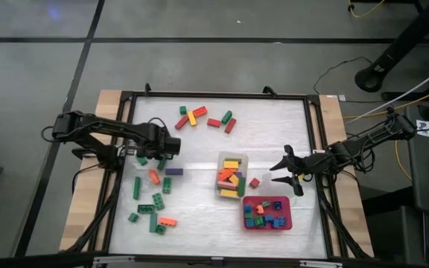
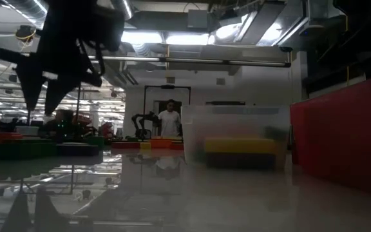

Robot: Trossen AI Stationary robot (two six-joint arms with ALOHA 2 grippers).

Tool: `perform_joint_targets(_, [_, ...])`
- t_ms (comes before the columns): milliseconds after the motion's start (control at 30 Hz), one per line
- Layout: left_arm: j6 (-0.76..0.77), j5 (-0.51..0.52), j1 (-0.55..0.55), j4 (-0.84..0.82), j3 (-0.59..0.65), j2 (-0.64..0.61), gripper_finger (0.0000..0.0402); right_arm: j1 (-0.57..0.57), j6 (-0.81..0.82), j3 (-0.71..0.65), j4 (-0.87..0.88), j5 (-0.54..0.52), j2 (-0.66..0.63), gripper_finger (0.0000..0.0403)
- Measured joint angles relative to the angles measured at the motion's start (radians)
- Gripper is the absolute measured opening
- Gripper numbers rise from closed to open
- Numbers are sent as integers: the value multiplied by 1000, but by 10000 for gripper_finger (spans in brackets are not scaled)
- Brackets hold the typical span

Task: Sort blocks by size
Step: Put the purple rectangular block into the transparent bin

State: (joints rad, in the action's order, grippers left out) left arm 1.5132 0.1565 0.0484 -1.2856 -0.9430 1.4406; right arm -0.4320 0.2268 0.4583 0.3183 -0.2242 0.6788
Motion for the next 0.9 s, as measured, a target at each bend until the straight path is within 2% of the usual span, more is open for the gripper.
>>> perform_joint_targets(300, [29, -31, 70, 230, 103, 0, 148, 0, 0, 0, 0, 0, 0, 186])
perform_joint_targets(600, [165, -30, 131, 236, 159, 0, 148, 0, 0, 0, 0, 0, 0, 186])
perform_joint_targets(900, [217, -35, 131, 363, 187, 1, 148, 0, -62, 0, 0, 1, 0, 186])
